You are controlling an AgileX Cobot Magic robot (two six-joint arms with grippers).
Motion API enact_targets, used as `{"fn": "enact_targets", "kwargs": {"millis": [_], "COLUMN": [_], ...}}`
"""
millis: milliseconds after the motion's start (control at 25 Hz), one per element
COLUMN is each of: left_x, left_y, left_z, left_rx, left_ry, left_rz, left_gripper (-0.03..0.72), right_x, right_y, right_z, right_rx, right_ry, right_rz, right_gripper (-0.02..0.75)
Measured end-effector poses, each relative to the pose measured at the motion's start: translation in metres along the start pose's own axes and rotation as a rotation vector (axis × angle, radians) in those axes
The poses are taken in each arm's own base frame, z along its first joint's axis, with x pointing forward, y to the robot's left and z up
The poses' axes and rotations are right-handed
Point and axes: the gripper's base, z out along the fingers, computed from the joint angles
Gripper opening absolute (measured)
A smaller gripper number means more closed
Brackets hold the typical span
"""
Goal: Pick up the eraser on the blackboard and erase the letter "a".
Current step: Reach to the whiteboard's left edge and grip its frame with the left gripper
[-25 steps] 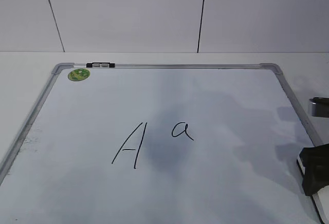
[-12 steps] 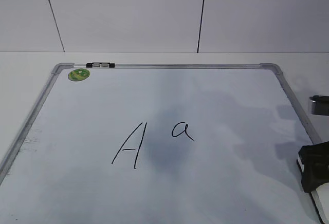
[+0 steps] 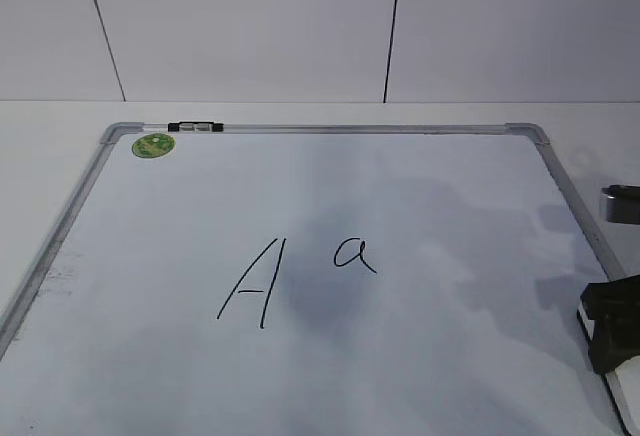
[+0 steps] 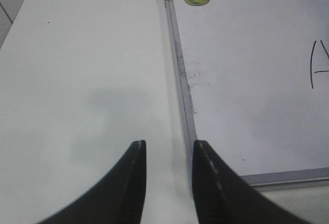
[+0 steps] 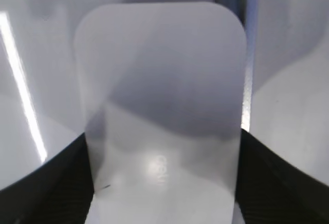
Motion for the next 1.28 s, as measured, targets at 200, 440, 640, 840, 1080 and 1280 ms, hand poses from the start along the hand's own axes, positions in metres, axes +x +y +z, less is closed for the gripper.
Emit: {"fn": "enact_targets", "kwargs": {"millis": [200,440,640,840,1080,1280], "left_x": [0.0,0.0,0.0,0.0,0.0,0.0], "left_y": [0.0,0.0,0.0,0.0,0.0,0.0], "left_z": [0.0,0.0,0.0,0.0,0.0,0.0], "left_rx": [0.0,0.0,0.0,0.0,0.0,0.0], "left_ry": [0.0,0.0,0.0,0.0,0.0,0.0], "left_rz": [0.0,0.0,0.0,0.0,0.0,0.0], "left_gripper": [0.235,0.235,0.235,0.235,0.235,0.235], "right_x": [0.0,0.0,0.0,0.0,-0.0011,-0.0039], "right_y": [0.0,0.0004,0.0004,0.0004,0.0009,0.0019], "right_z": [0.0,0.0,0.0,0.0,-0.0005,-0.0063], "right_rx": [0.0,0.0,0.0,0.0,-0.005,-0.008], "right_ry": [0.0,0.0,0.0,0.0,-0.002,0.017], "right_rz": [0.002,0.0,0.0,0.0,0.004,0.005], "right_gripper": [0.587,0.562,0.56,0.56,0.559,0.559]}}
